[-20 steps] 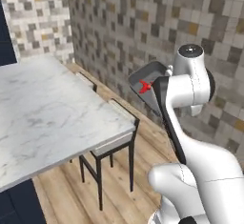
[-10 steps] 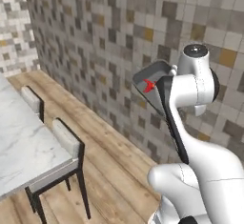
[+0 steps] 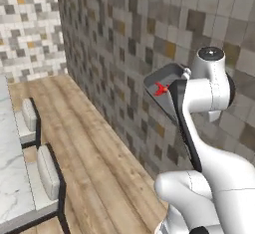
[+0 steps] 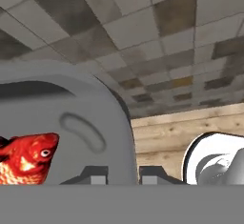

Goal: Place the tupperware containing the fish and mushroom meal in the microwave. Close the microwave door and press the start button to reheat the meal.

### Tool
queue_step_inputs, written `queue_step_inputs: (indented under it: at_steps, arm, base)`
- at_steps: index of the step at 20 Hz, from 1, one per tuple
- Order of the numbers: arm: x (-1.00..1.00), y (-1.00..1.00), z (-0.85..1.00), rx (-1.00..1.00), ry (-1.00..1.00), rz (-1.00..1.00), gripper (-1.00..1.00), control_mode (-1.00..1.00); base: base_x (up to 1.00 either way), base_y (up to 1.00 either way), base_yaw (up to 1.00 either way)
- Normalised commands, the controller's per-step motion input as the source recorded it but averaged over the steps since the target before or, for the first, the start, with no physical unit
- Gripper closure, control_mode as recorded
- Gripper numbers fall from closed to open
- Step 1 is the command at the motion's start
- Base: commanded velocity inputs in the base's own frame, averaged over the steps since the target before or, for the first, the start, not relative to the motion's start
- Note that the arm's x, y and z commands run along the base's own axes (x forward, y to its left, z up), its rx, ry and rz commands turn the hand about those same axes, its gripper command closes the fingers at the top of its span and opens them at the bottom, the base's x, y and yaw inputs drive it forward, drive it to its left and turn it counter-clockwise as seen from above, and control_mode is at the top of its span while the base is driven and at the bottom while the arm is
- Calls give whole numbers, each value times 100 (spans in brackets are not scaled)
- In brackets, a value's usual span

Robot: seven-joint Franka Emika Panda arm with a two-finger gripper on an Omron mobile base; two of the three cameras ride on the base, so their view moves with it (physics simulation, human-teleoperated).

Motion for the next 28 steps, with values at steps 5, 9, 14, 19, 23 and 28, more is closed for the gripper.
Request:
queue_step_inputs:
  at_steps: [5, 9, 14, 19, 23, 28]
  arm:
    - [0, 0, 0, 0, 0, 0, 100, 100]
    - [0, 0, 0, 0, 0, 0, 100, 100]
    - [0, 0, 0, 0, 0, 0, 100, 100]
    - [0, 0, 0, 0, 0, 0, 100, 100]
    - [0, 0, 0, 0, 0, 0, 100, 100]
    - [0, 0, 0, 0, 0, 0, 100, 100]
  base:
    - [100, -25, 36]
    - [100, -11, 30]
    - [100, -18, 29]
    - [100, -34, 27]
    - [100, -37, 35]
    - [100, -31, 40]
